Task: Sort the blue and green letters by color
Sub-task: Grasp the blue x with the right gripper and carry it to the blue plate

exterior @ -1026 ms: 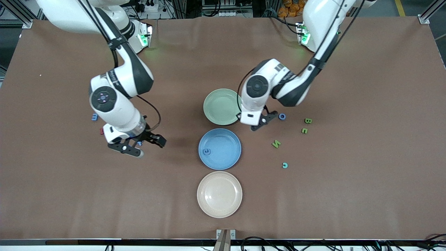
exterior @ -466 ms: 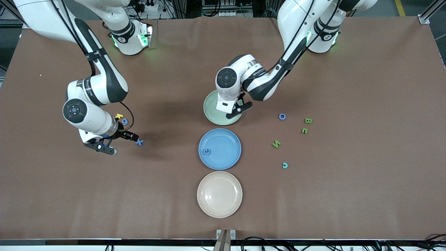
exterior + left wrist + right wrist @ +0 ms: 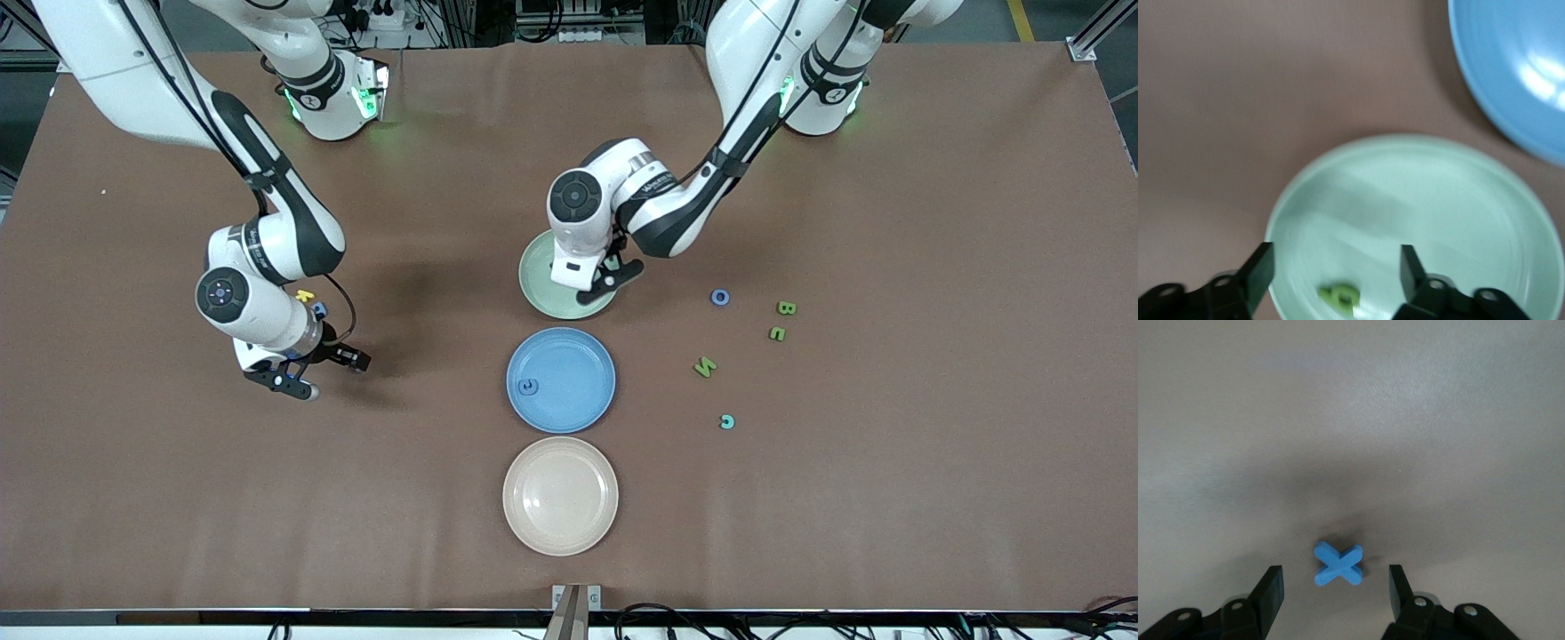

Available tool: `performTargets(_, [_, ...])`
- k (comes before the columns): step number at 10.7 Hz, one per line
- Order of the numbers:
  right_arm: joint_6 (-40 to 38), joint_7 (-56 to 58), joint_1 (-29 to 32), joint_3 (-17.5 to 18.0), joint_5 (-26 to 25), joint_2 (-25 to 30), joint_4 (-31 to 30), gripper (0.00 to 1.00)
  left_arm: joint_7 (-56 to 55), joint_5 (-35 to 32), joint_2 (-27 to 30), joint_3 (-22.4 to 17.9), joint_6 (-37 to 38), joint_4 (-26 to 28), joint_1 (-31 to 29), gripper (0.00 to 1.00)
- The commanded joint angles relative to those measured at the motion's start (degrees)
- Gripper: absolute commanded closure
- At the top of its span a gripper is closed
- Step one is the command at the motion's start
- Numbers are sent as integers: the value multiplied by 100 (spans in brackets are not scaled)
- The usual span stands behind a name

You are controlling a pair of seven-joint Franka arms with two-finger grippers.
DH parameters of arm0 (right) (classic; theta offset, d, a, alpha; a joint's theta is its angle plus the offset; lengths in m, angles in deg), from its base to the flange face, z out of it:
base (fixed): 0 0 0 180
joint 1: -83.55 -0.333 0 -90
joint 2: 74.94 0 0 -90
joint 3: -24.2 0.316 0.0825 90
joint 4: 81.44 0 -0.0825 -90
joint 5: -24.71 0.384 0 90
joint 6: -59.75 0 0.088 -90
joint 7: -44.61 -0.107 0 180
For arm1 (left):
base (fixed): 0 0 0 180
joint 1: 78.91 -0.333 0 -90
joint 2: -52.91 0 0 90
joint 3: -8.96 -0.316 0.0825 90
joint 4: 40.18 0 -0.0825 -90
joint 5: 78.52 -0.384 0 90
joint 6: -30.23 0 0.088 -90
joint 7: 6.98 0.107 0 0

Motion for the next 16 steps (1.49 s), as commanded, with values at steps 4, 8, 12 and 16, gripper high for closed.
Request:
performTargets(4, [368,-91,-138,-212,-17,-226,-71,45,990,-984,113,-75,38,108,-1371,0])
performTargets(8, [307,-91,-226,-212,-61,-217,-27,100,2041,-1204,560,-40,-505,940,-1978,0])
performTargets(12, [-594,-1255,-909,-194,-52,-32,778,100,3905,-1204,824,83,-699,1364,-2602,0])
performTargets(16, [-836,-2916,-1999,-194,-78,-225,1781,100,5960,-1196,1045,145,-1201,1988,-3209,0])
